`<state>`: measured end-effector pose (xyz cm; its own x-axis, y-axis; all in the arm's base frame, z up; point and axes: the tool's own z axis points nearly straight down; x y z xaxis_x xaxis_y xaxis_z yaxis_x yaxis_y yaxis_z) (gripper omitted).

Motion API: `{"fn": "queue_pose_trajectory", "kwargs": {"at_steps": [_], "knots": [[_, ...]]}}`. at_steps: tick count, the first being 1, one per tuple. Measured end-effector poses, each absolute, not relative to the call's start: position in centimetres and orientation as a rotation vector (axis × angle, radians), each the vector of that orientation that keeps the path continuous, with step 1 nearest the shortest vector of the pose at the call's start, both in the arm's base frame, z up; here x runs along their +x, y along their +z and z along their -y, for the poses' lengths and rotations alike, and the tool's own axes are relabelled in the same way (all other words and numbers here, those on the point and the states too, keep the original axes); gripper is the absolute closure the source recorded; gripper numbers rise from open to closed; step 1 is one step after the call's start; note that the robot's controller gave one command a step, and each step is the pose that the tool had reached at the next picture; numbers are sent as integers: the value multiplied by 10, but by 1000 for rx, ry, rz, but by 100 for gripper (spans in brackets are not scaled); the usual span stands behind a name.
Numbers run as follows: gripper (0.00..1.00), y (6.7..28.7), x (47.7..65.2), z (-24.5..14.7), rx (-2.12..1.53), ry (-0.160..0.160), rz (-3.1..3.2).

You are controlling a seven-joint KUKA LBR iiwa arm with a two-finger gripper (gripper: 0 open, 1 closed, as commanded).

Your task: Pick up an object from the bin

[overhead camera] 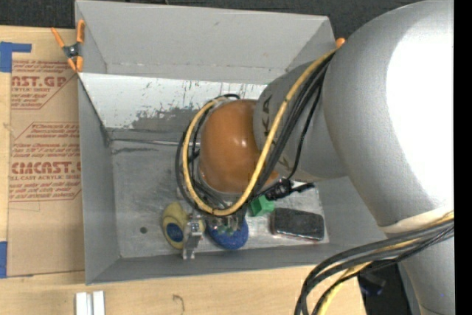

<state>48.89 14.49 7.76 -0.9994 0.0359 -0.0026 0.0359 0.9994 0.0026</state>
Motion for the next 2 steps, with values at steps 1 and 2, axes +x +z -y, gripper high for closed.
{"fn": "queue_pose_trajectory", "kwargs": {"at_steps": [1,2], "knots": [[0,78,488,-145,56,5,-3137],[100,81,484,-145,51,-9,-3170]]}}
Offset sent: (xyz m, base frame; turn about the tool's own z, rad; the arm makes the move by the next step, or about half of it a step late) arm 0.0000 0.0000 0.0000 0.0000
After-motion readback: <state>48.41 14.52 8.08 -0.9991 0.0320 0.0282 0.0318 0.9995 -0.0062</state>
